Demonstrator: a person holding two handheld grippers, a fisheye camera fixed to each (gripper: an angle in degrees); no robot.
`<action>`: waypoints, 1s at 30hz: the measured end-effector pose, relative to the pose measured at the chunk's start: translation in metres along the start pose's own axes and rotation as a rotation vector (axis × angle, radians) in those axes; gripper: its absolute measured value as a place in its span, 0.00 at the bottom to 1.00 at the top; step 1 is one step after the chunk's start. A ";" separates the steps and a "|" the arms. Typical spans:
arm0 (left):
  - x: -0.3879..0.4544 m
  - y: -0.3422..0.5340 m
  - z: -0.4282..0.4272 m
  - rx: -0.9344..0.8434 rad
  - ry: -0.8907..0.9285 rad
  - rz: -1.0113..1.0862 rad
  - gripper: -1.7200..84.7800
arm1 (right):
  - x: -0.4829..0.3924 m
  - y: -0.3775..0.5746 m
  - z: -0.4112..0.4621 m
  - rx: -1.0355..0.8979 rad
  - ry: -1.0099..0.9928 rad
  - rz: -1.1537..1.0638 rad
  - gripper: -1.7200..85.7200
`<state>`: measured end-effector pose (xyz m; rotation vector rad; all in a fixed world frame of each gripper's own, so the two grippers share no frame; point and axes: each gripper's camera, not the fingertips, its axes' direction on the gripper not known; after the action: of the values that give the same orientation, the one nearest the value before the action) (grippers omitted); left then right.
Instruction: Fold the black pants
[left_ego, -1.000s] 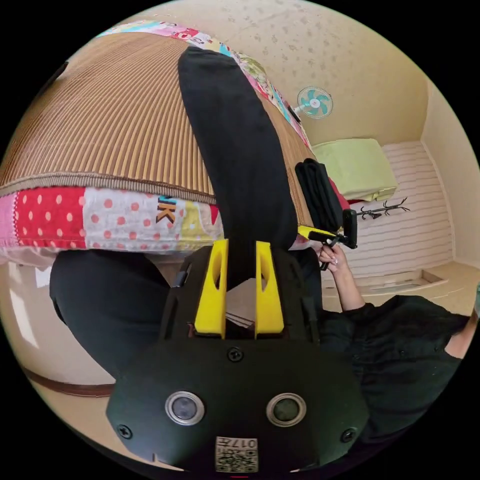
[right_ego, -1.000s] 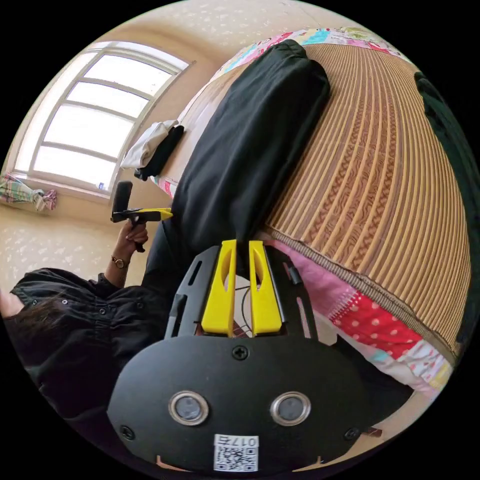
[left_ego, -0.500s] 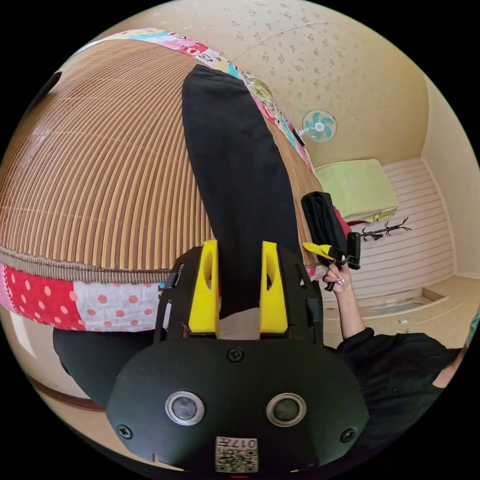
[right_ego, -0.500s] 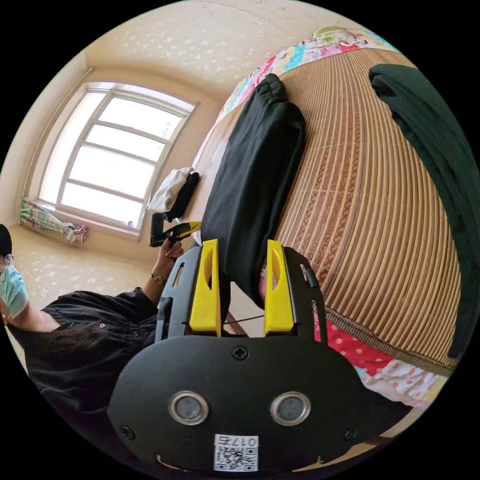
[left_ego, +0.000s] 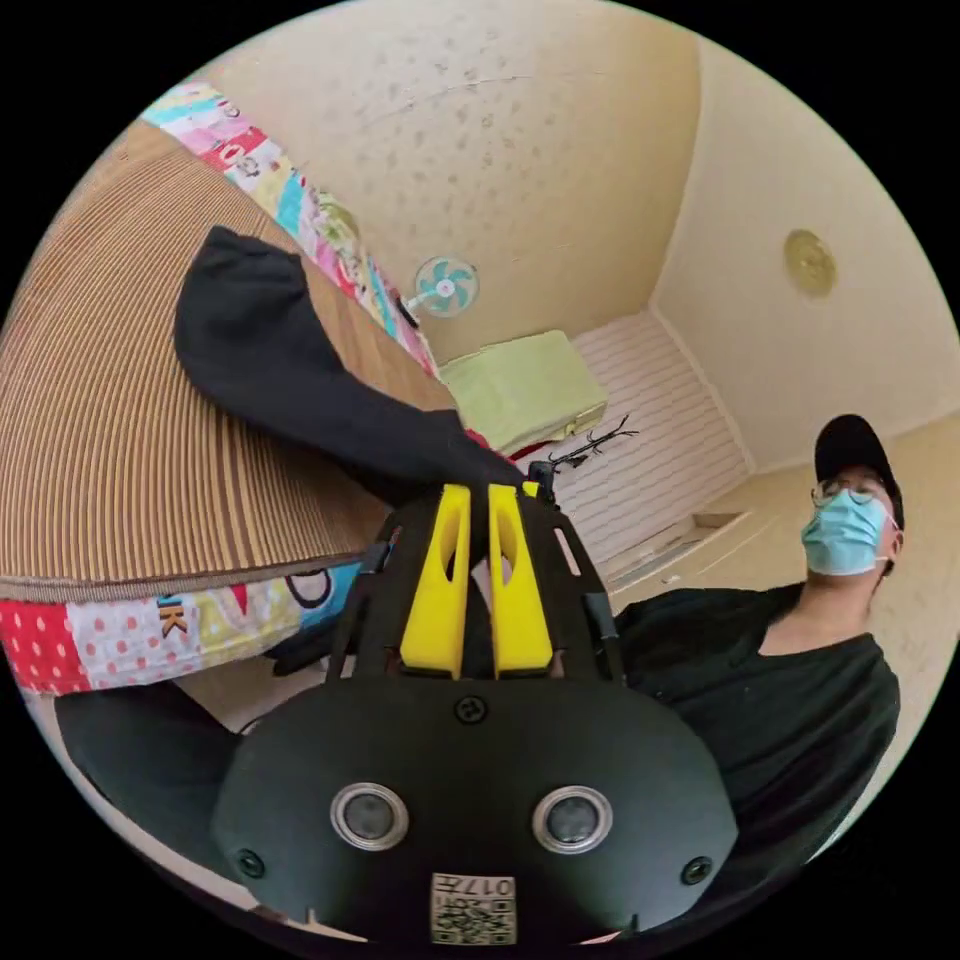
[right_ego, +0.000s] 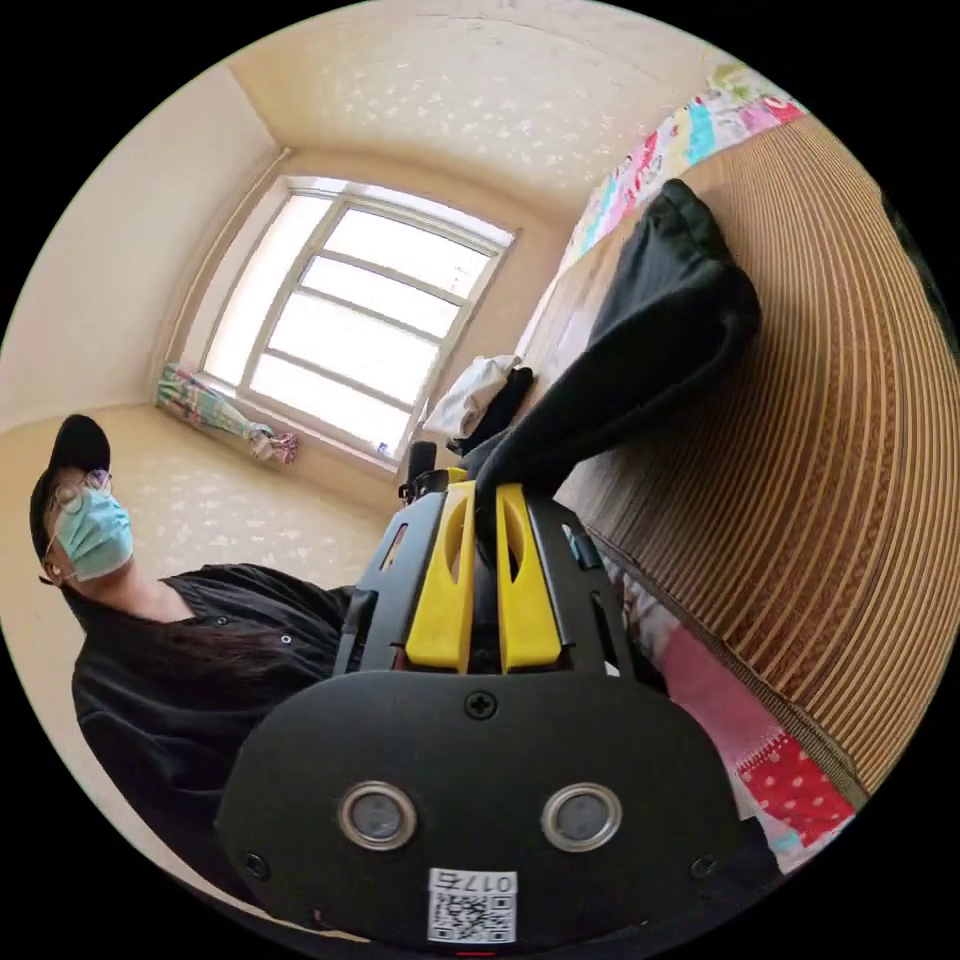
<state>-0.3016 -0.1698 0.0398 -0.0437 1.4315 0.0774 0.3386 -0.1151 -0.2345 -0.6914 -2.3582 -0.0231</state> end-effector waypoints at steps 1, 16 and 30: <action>0.021 -0.004 -0.008 0.030 0.040 0.053 0.06 | -0.044 -0.002 -0.015 0.036 -0.049 -0.115 0.05; 0.261 -0.231 0.013 0.159 -0.187 0.468 0.05 | -0.246 -0.153 -0.080 0.236 0.385 -0.480 0.04; -0.009 -0.097 0.126 -0.221 -0.484 0.157 0.11 | 0.017 -0.003 0.049 0.004 0.558 -0.227 0.06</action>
<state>-0.1709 -0.2566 0.0641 -0.0877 0.9358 0.3523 0.2969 -0.1000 -0.2619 -0.3499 -1.8806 -0.2749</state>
